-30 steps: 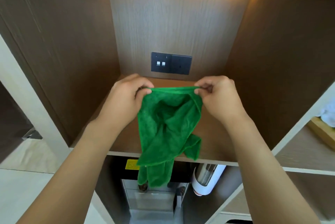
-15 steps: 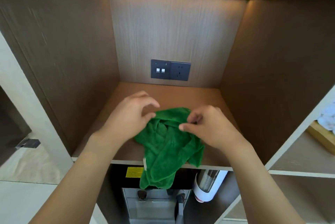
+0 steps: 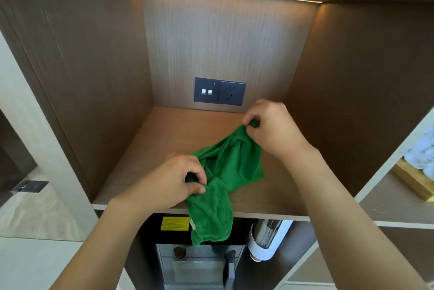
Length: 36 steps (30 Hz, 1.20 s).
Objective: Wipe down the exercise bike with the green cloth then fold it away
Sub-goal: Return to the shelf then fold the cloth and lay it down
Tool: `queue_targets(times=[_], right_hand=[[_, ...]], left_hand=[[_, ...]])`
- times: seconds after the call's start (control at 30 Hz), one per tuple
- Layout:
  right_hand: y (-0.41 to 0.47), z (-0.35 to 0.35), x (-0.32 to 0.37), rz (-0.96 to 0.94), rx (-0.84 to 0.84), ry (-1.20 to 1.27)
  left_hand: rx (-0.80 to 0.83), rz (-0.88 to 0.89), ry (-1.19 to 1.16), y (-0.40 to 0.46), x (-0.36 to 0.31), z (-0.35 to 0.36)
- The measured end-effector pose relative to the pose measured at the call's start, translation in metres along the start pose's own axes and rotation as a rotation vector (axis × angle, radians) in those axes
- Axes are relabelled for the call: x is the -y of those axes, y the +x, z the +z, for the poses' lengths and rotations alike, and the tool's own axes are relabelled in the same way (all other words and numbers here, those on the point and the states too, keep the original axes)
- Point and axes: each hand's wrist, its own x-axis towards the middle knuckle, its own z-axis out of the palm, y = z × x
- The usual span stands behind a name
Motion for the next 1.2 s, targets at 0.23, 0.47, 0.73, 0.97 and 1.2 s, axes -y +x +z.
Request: queue_targets(times=[0.23,0.47,0.73,0.97,1.2], right_hand=[[0.060,0.062,0.007,-0.257,0.010,-0.172],[-0.009,0.051,0.018,0.088,0.217,0.024],[-0.053,0.054,0.004,0.133,0.461,0.130],[-0.087,0.027,-0.015,0.116,0.400,0.084],[-0.067,0.041,0.014,0.184,0.141,0.199]], left_hand=[[0.099,0.000,-0.034,-0.013,-0.013,-0.012],[-0.187,-0.007,0.048,0.000,-0.001,-0.013],[-0.118,-0.121,0.190,0.038,0.010,0.013],[-0.107,-0.243,0.193,-0.013,-0.010,-0.012],[-0.178,-0.212,0.230,0.008,-0.019,0.011]])
